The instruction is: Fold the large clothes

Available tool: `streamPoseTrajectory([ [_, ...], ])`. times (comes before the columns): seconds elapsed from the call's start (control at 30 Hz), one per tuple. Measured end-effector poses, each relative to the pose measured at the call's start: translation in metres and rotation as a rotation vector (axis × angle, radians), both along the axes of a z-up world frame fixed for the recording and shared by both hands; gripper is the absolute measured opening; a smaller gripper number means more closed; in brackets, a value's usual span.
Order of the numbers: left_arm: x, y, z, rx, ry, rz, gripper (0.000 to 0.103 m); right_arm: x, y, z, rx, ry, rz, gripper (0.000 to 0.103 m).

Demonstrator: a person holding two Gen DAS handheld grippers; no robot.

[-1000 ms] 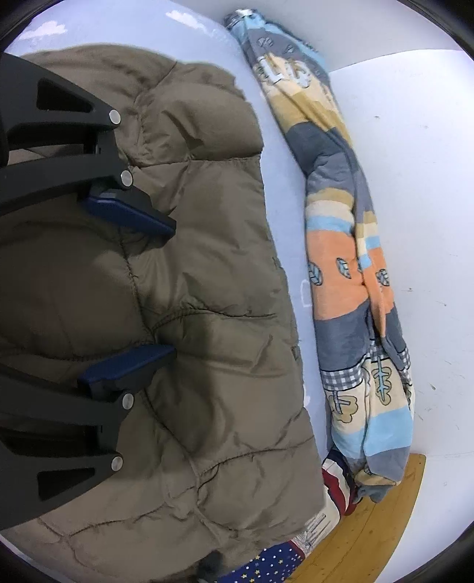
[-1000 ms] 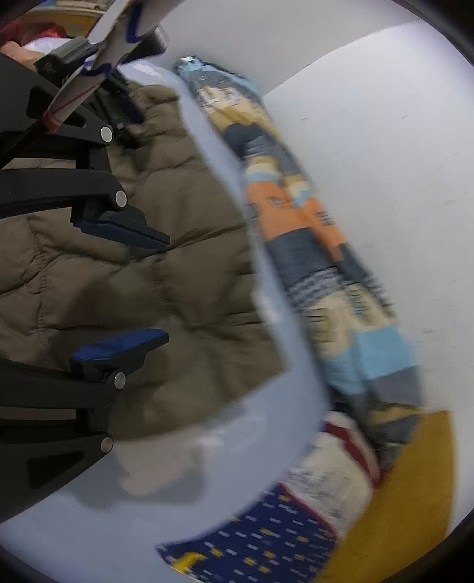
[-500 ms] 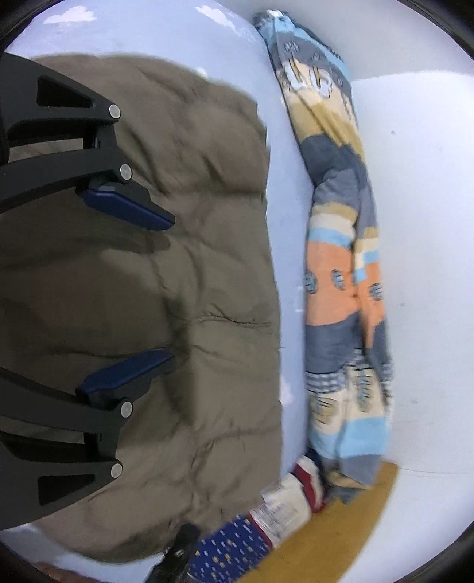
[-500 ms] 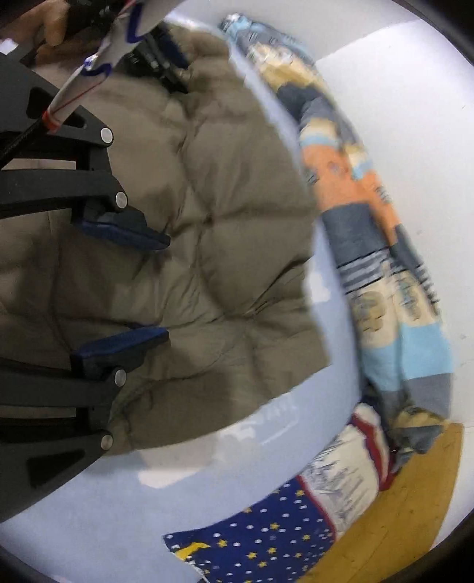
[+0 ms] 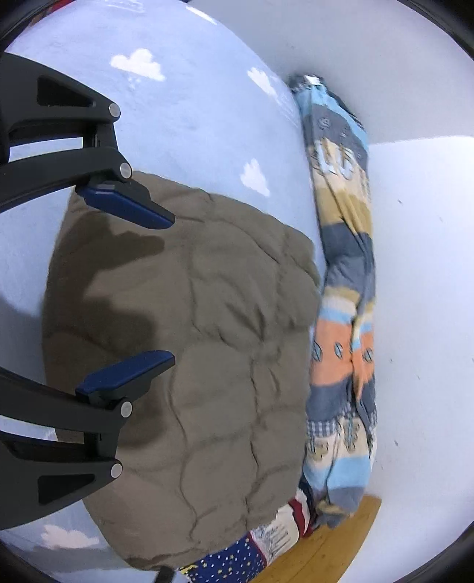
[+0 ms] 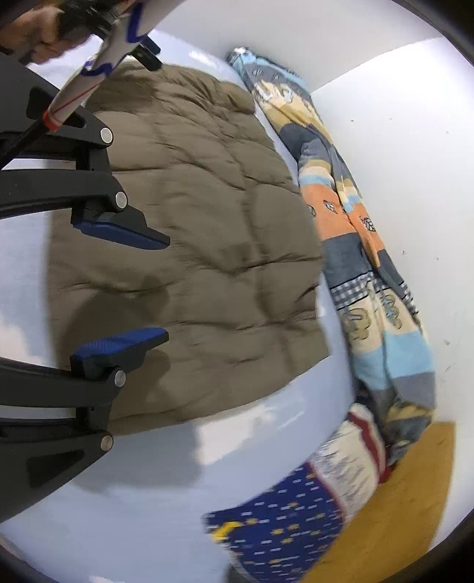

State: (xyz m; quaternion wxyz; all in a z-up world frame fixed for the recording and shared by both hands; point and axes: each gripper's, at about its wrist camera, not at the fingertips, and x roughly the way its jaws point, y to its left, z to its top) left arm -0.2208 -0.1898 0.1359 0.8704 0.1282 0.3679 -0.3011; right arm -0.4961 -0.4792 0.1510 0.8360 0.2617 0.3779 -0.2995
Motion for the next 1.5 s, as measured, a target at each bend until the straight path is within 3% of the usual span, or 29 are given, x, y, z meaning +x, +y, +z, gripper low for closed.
streamPoseTrajectory([
  [0.17,0.009,-0.006,-0.027,0.043,0.048,0.023,0.069,-0.008,-0.009,-0.023,-0.007,0.076,-0.020,0.048],
  [0.3,0.021,-0.005,-0.044,0.025,0.118,0.036,0.072,-0.006,-0.032,-0.046,0.086,0.069,-0.038,0.048],
  [0.43,0.030,-0.008,-0.055,0.030,0.146,0.032,0.076,0.005,-0.038,-0.064,0.101,0.130,-0.024,0.048],
  [0.57,0.025,-0.013,-0.051,0.058,0.124,0.048,0.076,0.013,-0.040,-0.067,0.085,0.173,-0.013,0.048],
  [0.63,0.016,-0.013,-0.040,0.069,0.072,0.056,0.075,0.013,-0.040,-0.062,0.080,0.185,-0.022,0.048],
  [0.7,-0.001,-0.012,-0.023,0.034,0.013,0.029,0.075,0.012,-0.029,-0.046,0.020,0.192,-0.037,0.048],
  [0.87,-0.040,-0.035,-0.004,0.003,-0.043,-0.075,0.075,0.023,0.014,0.000,-0.178,0.065,0.092,0.049],
  [1.03,-0.062,-0.061,-0.021,0.058,-0.057,-0.127,0.075,0.046,0.022,-0.021,-0.059,0.063,0.165,0.049],
  [1.2,-0.056,-0.062,-0.037,0.047,0.002,-0.107,0.075,0.053,0.026,-0.033,-0.058,0.105,0.173,0.049],
  [1.3,-0.058,-0.066,-0.040,0.065,-0.015,-0.114,0.075,0.052,0.018,-0.041,0.003,0.102,0.165,0.049],
  [1.5,-0.057,-0.066,-0.045,0.070,-0.021,-0.117,0.076,0.059,0.019,-0.049,-0.001,0.131,0.167,0.052],
])
